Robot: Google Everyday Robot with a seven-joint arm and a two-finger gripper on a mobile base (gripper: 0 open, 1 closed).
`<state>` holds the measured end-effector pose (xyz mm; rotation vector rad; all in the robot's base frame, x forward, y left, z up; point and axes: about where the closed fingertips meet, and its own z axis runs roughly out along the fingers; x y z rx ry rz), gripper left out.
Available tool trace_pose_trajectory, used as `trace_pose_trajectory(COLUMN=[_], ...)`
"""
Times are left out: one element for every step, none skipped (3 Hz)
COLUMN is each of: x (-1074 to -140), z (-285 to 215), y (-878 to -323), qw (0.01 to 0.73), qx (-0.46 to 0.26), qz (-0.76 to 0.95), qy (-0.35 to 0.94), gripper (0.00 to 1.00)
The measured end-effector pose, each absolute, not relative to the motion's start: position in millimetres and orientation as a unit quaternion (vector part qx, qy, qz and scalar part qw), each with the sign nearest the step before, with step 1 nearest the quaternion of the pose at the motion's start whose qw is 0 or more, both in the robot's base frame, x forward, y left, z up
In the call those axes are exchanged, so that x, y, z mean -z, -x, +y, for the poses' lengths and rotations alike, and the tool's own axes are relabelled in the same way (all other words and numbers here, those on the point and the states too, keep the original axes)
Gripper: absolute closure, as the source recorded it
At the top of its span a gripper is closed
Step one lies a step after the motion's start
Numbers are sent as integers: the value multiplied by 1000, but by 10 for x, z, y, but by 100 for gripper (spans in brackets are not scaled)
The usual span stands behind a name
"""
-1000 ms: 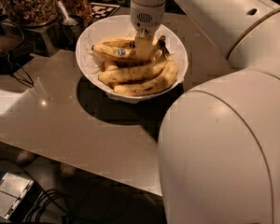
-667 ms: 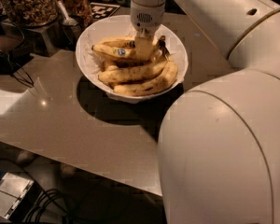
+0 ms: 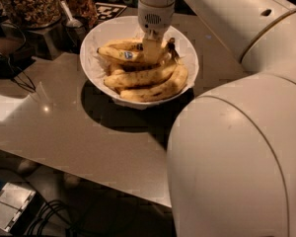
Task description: Pick banana from white bowl
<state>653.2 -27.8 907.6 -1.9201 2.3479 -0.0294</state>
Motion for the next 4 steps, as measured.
trace_pose_trajectory(x=[-9078,-9142,-9079,-9078], z=[-278,-278,-278,-278], y=[-6532,-6532,-6532,-6532], qw=[54,54,54,54], qx=[10,10,10,10], qz=[773,773,773,773], qy=[632,632,632,632], gripper=[100,100,100,100])
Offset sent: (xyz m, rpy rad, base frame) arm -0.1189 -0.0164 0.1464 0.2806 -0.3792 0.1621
